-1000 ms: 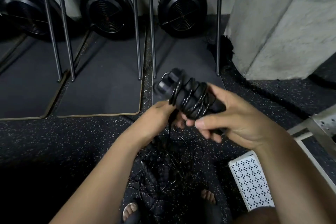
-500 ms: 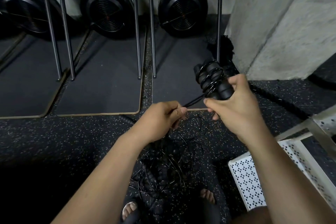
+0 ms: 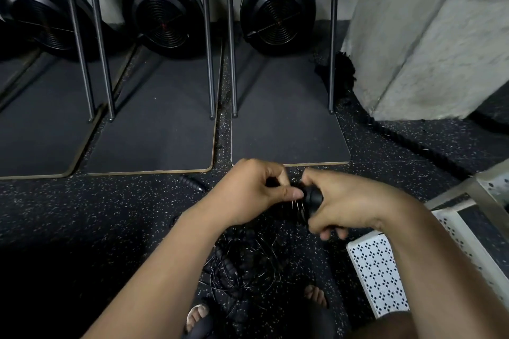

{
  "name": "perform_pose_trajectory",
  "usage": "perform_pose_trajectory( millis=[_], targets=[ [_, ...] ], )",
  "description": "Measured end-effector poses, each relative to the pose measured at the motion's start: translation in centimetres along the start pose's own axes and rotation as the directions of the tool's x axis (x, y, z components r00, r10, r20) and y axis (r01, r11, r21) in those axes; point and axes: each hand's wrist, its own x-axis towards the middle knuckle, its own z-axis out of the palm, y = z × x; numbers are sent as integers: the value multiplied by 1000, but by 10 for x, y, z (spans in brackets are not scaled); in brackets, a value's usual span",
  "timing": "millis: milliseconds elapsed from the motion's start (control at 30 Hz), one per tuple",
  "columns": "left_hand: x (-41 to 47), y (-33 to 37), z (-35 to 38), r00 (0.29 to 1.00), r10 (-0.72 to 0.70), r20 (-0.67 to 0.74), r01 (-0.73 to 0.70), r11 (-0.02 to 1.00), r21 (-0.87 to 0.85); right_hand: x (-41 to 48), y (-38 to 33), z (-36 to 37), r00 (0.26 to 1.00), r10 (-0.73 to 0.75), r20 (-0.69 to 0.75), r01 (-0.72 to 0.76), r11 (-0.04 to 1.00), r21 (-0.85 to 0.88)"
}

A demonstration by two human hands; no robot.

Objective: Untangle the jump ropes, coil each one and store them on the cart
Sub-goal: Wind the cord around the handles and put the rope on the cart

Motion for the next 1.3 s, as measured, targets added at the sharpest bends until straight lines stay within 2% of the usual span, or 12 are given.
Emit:
perform_pose_trajectory(
  millis=[100, 200, 300, 433, 567, 667, 800, 833, 933, 1067, 1200, 1300],
  targets=[
    [0, 2, 4, 996, 30, 88, -16, 989, -147, -6, 0, 1, 976, -44, 214, 41, 999, 17],
    [0, 9, 1, 993, 17, 118, 18, 956, -292, -14, -3, 0, 917, -153, 368, 109, 985, 137],
    [-3, 13, -8, 986, -40, 161, 99, 921, -376, -17, -4, -2, 894, -213, 395, 124, 963, 240],
    [-7, 10, -20, 977, -56, 205, 135, 909, -394, -18, -4, -4, 868, -281, 409, 148, 933, 327],
    [-8, 12, -26, 983, -44, 179, 122, 885, -449, -17, -1, -8, 848, -341, 405, 177, 904, 389],
    [-8, 6, -26, 994, -26, 109, 70, 901, -428, -20, 2, -14, 779, -459, 428, 224, 841, 493],
    [-11, 1, -27, 977, -74, 199, 171, 830, -531, -18, 5, -17, 786, -559, 266, 321, 736, 596],
    [-10, -1, -26, 980, -106, 167, 179, 836, -519, -17, 6, -17, 803, -561, 203, 339, 709, 619],
    [-3, -7, -23, 983, -176, 58, 180, 840, -512, -13, 10, -20, 855, -519, -7, 369, 599, 711],
    [2, -4, -25, 986, -130, 101, 164, 832, -530, -9, 11, -25, 870, -433, -235, 449, 499, 741],
    [3, -5, -23, 979, -164, 117, 202, 802, -562, -7, 7, -22, 876, -358, -324, 465, 444, 766],
    [5, -5, -23, 978, -173, 114, 205, 734, -648, -7, 4, -23, 876, -322, -360, 470, 401, 786]
  ],
)
